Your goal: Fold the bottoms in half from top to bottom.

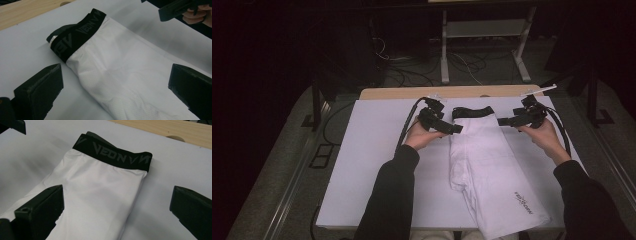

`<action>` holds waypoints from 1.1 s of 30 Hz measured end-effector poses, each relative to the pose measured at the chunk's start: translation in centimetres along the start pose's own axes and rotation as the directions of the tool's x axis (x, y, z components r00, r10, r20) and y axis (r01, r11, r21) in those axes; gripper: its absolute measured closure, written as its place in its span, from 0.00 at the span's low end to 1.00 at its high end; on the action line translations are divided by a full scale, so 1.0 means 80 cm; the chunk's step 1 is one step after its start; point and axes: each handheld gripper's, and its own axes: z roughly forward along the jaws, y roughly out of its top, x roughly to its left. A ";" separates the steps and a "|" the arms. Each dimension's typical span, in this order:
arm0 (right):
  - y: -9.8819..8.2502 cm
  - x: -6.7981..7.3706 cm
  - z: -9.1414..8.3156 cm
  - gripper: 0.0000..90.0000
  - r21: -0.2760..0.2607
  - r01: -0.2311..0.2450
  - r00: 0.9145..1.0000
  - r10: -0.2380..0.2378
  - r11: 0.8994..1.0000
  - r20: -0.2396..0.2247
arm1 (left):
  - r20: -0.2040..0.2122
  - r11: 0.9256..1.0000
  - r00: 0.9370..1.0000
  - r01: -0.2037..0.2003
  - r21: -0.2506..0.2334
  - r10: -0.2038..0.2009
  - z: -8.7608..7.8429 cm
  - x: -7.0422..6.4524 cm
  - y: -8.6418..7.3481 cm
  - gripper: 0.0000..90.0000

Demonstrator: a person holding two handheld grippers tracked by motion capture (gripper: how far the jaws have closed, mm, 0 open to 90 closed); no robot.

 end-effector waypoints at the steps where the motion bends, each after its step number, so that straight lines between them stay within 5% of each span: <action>1: 0.000 -0.001 0.000 0.00 0.000 0.000 1.000 0.000 1.000 0.003 | -0.002 1.000 1.000 0.007 -0.004 -0.007 0.000 0.002 0.001 0.00; 17: 0.001 -0.025 -0.001 0.00 -0.017 -0.056 0.998 0.056 0.998 -0.004 | -0.025 0.996 0.996 0.088 0.002 -0.087 0.007 0.048 0.007 0.00; 24: 0.005 -0.032 -0.001 0.00 -0.027 -0.085 0.996 0.085 0.996 0.000 | -0.010 0.986 0.988 0.156 -0.063 -0.157 0.006 0.063 0.009 0.00; 33: 0.012 -0.042 0.011 0.00 -0.020 -0.124 0.992 0.124 0.992 0.004 | -0.015 0.981 0.981 0.191 -0.043 -0.191 0.026 0.072 0.002 0.00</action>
